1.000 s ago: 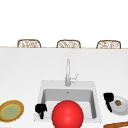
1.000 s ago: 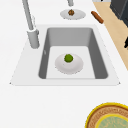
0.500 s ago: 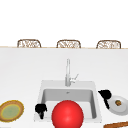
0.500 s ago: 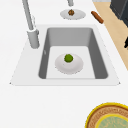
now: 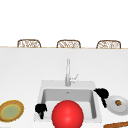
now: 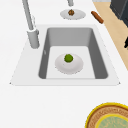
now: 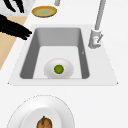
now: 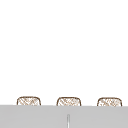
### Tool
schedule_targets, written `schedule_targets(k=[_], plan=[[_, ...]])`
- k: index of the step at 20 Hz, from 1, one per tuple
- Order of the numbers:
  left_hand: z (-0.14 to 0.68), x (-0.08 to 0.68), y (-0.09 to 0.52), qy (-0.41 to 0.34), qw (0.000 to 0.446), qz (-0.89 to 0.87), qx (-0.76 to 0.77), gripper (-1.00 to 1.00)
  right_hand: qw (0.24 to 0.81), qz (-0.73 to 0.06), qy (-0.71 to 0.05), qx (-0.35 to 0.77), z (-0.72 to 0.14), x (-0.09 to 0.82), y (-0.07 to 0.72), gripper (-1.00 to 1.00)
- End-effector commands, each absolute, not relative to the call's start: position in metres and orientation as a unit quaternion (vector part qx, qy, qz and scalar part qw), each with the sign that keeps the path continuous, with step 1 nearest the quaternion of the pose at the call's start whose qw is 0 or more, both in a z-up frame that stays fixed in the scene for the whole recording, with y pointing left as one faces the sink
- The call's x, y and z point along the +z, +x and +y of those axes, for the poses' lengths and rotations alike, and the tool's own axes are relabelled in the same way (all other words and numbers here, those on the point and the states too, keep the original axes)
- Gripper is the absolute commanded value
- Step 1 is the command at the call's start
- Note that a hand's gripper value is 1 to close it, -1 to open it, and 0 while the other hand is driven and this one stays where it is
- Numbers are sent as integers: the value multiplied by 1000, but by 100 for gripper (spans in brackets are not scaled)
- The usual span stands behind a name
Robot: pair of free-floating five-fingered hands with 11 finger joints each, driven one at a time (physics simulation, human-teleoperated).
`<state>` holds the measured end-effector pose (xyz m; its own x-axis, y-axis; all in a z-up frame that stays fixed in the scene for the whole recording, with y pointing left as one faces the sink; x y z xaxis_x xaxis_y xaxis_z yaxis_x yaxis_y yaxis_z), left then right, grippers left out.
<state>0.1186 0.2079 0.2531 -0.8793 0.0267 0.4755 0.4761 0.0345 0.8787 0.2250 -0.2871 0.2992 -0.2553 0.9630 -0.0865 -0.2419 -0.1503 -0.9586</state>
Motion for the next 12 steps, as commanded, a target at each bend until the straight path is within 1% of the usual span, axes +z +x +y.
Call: schedule_targets(k=[1,6,12], plan=[[208,253,119,-180,167,-699,-671,0,442,-497,-406,627,-281,299,240,-100],[208,253,119,-180,167,-699,-671,0,434,-522,-418,604,-271,302,270,-100],[208,253,119,-180,167,-699,-671,0,401,-551,-444,582,-258,308,298,-100]])
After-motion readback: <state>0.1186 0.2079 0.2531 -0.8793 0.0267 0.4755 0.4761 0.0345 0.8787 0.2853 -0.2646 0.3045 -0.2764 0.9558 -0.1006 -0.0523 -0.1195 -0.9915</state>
